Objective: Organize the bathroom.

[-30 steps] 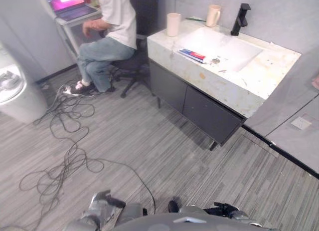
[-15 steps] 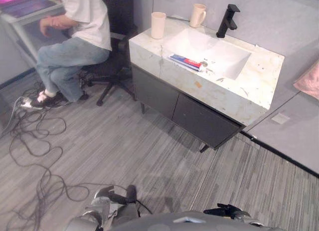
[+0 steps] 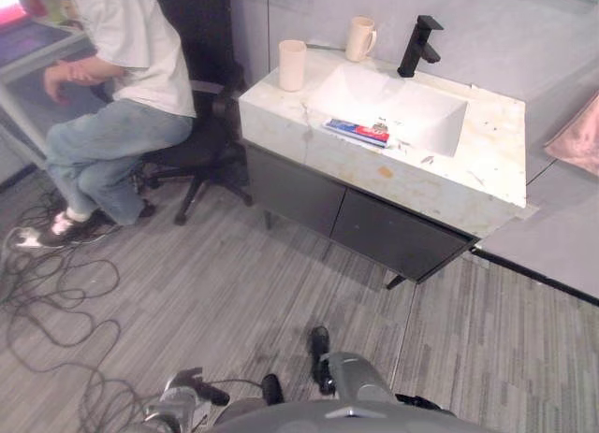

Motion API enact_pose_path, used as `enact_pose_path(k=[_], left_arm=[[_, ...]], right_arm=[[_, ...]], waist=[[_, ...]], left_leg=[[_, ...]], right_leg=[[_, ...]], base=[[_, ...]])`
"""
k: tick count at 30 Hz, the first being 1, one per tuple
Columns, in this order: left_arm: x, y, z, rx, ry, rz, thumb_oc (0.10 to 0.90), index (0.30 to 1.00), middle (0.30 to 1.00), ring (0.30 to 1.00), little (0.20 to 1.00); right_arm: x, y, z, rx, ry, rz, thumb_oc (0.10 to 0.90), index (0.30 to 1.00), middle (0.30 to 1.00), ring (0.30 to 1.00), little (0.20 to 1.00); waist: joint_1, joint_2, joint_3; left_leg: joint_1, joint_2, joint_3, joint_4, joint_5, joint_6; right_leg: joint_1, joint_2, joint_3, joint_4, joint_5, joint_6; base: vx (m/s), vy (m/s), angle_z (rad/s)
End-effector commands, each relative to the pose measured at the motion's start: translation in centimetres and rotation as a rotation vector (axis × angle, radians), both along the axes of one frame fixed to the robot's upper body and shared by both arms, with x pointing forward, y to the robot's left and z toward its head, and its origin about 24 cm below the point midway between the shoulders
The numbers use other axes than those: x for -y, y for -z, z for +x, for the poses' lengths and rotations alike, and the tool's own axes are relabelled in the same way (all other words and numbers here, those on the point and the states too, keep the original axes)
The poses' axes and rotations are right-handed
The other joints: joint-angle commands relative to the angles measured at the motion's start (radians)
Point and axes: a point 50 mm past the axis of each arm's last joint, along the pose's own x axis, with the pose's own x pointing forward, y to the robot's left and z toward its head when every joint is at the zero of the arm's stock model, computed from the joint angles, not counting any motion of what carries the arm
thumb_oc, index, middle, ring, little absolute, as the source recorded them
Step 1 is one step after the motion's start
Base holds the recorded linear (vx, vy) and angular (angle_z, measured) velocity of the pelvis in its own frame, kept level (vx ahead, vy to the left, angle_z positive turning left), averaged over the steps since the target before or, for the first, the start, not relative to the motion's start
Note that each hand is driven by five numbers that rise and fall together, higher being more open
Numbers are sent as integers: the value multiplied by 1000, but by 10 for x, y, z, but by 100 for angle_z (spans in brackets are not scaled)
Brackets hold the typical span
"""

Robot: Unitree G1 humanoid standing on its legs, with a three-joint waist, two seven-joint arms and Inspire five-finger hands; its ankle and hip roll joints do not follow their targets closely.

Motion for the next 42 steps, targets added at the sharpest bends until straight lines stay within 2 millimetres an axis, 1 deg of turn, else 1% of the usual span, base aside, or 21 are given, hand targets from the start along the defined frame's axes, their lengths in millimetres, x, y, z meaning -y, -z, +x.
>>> enact_pose_path(k=[1,3,5,7,8,10,11,12,14,15,18,21,22,23,25,26,29,34,36,40,42], left_arm=[[0,-12,42,118,117,56,800,900,900,900,900],[3,-12,44,124,130,51,800,900,900,900,900],[9,-13,50,149,107,28,800,900,900,900,900],[9,-13,50,149,107,29,800,900,900,900,900],[12,-14,53,173,73,23,800,900,900,900,900],[13,-13,51,173,64,23,800,900,900,900,900],[13,-12,48,167,67,28,800,900,900,900,900],[13,-12,47,162,66,28,800,900,900,900,900],[11,-11,45,151,97,45,800,900,900,900,900],[11,-11,45,149,102,47,800,900,900,900,900],[10,-13,48,149,122,56,800,900,900,900,900],[4,-13,46,152,79,74,800,900,900,900,900],[1,-13,42,151,58,92,800,900,900,900,900],[1,-13,42,151,58,92,800,900,900,900,900],[-7,-13,35,178,5,122,800,900,900,900,900],[-8,-14,34,190,-13,127,800,900,900,900,900],[-12,-18,37,260,-39,160,800,900,900,900,900],[-10,-43,74,547,-139,263,800,900,900,900,900],[-9,-47,79,586,-173,258,800,900,900,900,900],[-2,-37,69,501,-132,198,800,900,900,900,900],[0,-26,53,405,-107,159,800,900,900,900,900]], right_arm=[[25,-7,10,41,30,-71,800,900,900,900,900],[26,-6,6,37,57,-73,800,900,900,900,900],[32,-7,0,18,21,-99,800,900,900,900,900],[32,-7,0,18,21,-99,800,900,900,900,900],[34,-9,9,43,19,-102,800,900,900,900,900],[34,-11,20,64,-2,-104,800,900,900,900,900],[34,-12,25,73,-8,-100,800,900,900,900,900],[36,-13,28,80,-6,-102,800,900,900,900,900],[38,-14,31,94,10,-101,800,900,900,900,900],[38,-15,32,99,23,-105,800,900,900,900,900],[37,-14,29,104,34,-103,800,900,900,900,900],[30,-10,21,83,-39,-109,800,900,900,900,900],[26,-9,18,74,-43,-98,800,900,900,900,900],[26,-9,18,74,-43,-98,800,900,900,900,900],[23,-8,20,66,-80,-81,800,900,900,900,900],[22,-8,20,60,-84,-76,800,900,900,900,900],[22,-7,14,44,-71,-68,800,900,900,900,900],[20,-7,19,68,-32,-71,800,900,900,900,900],[17,-7,21,81,-17,-72,800,900,900,900,900],[14,-7,23,83,-10,-68,800,900,900,900,900],[14,-7,22,83,6,-64,800,900,900,900,900]], waist=[[-41,30,-4],[-52,33,-15],[-69,34,-22],[-69,33,-25],[-45,17,-8],[-32,15,-13],[-21,17,-16],[-15,21,-20],[-3,31,-20],[-3,42,-21],[-23,68,-28],[-33,78,-37],[-28,77,-45],[-28,77,-45],[-2,70,-51],[4,68,-52],[17,62,-66],[44,63,-82],[56,61,-84],[69,55,-90],[69,53,-95]], left_leg=[[52,28,-83,24,-36,-27],[52,34,-77,69,-51,-39],[-32,73,-55,349,23,-89],[-35,72,-55,349,24,-89],[-154,76,-123,463,46,-89],[-154,84,-166,369,30,-75],[-137,99,-214,243,36,-73],[-134,105,-247,186,40,-73],[-125,102,-321,113,53,-80],[-118,99,-323,88,62,-81],[-79,92,-292,33,58,-73],[-59,81,-252,8,42,-52],[-50,80,-227,4,34,-46],[-50,80,-227,4,34,-46],[-32,88,-170,3,19,-50],[-29,91,-156,3,18,-51],[-38,89,-150,3,15,-50],[-49,92,-160,3,18,-60],[-50,89,-172,3,18,-61],[-50,87,-186,3,18,-62],[-50,86,-189,3,19,-62]], right_leg=[[86,57,93,-103,183,-30],[101,61,110,-108,171,-43],[154,58,136,-116,137,-81],[151,57,137,-116,138,-81],[213,53,215,-125,120,-91],[232,54,261,-136,115,-85],[247,57,294,-143,111,-82],[253,57,314,-148,108,-79],[253,62,351,-130,91,-68],[253,58,354,-126,86,-66],[222,32,342,-106,89,-37],[202,3,323,-101,100,-17],[192,-9,288,-92,99,-10],[192,-9,288,-92,99,-10],[185,-28,190,-89,97,2],[191,-34,178,-100,102,3],[213,-28,186,-142,110,-5],[258,-33,169,-179,104,-14],[270,-33,161,-182,99,-17],[282,-37,147,-191,99,-16],[288,-37,142,-195,100,-16]], base=[[124,33,45],[138,51,36],[149,59,11],[80,63,11],[167,187,-21],[177,225,-93],[146,201,-131],[156,216,-132],[106,252,-100],[64,276,-86],[35,321,-56],[1,232,-53],[-6,151,-49],[1,86,-85],[1,36,-101],[-3,19,-74],[-2,1,-33],[-2,17,12],[-11,4,12],[-5,-10,9],[8,-5,4]])
